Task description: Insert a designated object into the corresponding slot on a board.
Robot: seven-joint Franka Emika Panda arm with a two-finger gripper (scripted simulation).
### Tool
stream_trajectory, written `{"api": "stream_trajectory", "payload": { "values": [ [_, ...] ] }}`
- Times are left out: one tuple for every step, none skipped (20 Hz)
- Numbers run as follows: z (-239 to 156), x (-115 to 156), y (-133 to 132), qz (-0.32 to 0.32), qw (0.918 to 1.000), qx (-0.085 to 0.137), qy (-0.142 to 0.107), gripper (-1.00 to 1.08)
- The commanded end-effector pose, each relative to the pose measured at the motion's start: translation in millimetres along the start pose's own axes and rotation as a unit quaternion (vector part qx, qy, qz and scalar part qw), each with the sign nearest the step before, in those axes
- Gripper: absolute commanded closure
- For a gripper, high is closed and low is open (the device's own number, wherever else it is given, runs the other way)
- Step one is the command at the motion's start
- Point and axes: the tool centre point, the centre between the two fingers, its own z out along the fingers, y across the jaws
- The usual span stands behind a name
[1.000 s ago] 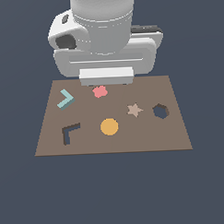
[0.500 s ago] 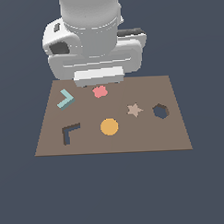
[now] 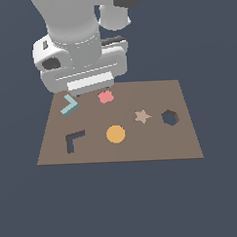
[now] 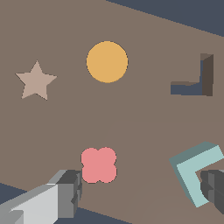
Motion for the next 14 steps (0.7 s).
{"api": "stream_trajectory", "payload": {
  "values": [
    [9, -9, 13, -0.031, 0.9995, 0.000, 0.000, -0.92],
    [13, -12, 18, -0.044, 0.9990, 0.000, 0.000, -0.92],
    [17, -15, 24, -0.057, 0.9984, 0.001, 0.000, -0.92],
    [20, -18, 29, -0.069, 0.9976, 0.001, -0.001, -0.92],
    [24, -20, 34, -0.081, 0.9968, 0.001, -0.001, -0.92],
    [27, -22, 39, -0.092, 0.9958, 0.001, -0.001, -0.92],
    [30, -24, 44, -0.102, 0.9947, 0.001, -0.001, -0.92],
    [33, -26, 49, -0.113, 0.9936, 0.001, -0.001, -0.92],
    [36, -28, 53, -0.123, 0.9925, 0.001, -0.001, -0.92],
    [39, -29, 58, -0.132, 0.9912, 0.001, -0.001, -0.92],
    [42, -30, 62, -0.141, 0.9900, 0.001, -0.001, -0.92],
    [44, -32, 66, -0.150, 0.9887, 0.001, -0.001, -0.92],
    [47, -33, 70, -0.158, 0.9875, 0.001, -0.001, -0.92],
    [49, -33, 74, -0.165, 0.9862, 0.001, -0.001, -0.92]
  ]
}}
